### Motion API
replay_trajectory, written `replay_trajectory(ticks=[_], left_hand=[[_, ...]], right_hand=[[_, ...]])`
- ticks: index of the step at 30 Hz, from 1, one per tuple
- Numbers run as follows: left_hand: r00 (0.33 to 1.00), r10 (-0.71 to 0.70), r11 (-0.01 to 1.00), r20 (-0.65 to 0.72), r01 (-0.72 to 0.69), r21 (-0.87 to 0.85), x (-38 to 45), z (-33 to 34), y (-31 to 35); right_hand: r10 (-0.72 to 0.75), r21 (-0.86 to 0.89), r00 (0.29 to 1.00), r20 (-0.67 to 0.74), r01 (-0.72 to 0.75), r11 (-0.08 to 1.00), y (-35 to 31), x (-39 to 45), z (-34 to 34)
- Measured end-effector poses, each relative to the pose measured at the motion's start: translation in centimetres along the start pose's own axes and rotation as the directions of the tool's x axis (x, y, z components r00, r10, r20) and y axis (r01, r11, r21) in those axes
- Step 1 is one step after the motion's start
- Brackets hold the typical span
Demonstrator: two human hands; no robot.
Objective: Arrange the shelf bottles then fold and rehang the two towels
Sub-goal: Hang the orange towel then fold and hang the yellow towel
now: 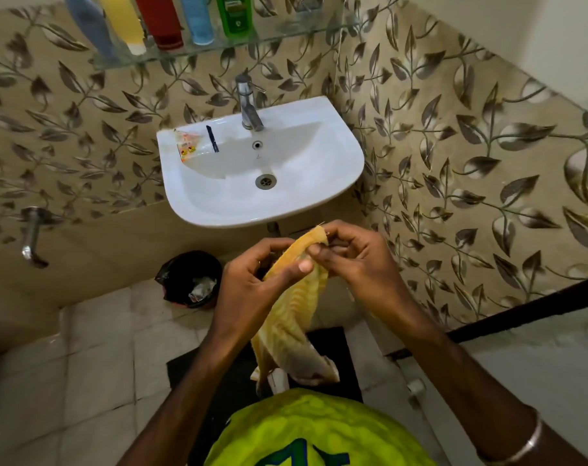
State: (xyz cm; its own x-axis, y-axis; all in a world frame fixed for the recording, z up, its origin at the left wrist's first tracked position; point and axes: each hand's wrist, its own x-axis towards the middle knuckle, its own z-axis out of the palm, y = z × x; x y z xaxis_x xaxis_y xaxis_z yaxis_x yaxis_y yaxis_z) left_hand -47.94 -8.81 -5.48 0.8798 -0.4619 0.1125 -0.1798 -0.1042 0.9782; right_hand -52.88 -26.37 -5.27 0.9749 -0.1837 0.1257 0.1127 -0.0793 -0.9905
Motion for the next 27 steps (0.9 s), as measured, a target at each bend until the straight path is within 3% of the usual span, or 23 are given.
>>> replay_trajectory(ticks=[11, 14, 22, 27], left_hand=[[0.965, -0.03, 1.0, -0.262, 0.028, -0.012, -1.3, 2.1, 0.8], [0.948, -0.014, 0.998, -0.318, 0.031, 0.05, -2.1, 1.8, 0.3], [0.956, 0.003, 0.984, -0.293, 0.049, 0.169, -3.2, 1.0, 0.3], [0.936, 0.005, 0.985, -0.352, 0.057, 0.164, -3.6, -0.9, 1.1]], right_hand=[[0.032, 0.174, 0.962, 0.271, -0.081, 0.981, 2.1, 2.4, 0.1], [0.026, 0.153, 0.935, 0.354, -0.085, 0.985, 2.8, 2.2, 0.4], [0.106, -0.012, 0.843, 0.527, -0.117, 0.993, 5.5, 1.5, -0.6], [0.2, -0.012, 0.831, 0.518, -0.227, 0.974, 7.8, 0.6, -0.9]])
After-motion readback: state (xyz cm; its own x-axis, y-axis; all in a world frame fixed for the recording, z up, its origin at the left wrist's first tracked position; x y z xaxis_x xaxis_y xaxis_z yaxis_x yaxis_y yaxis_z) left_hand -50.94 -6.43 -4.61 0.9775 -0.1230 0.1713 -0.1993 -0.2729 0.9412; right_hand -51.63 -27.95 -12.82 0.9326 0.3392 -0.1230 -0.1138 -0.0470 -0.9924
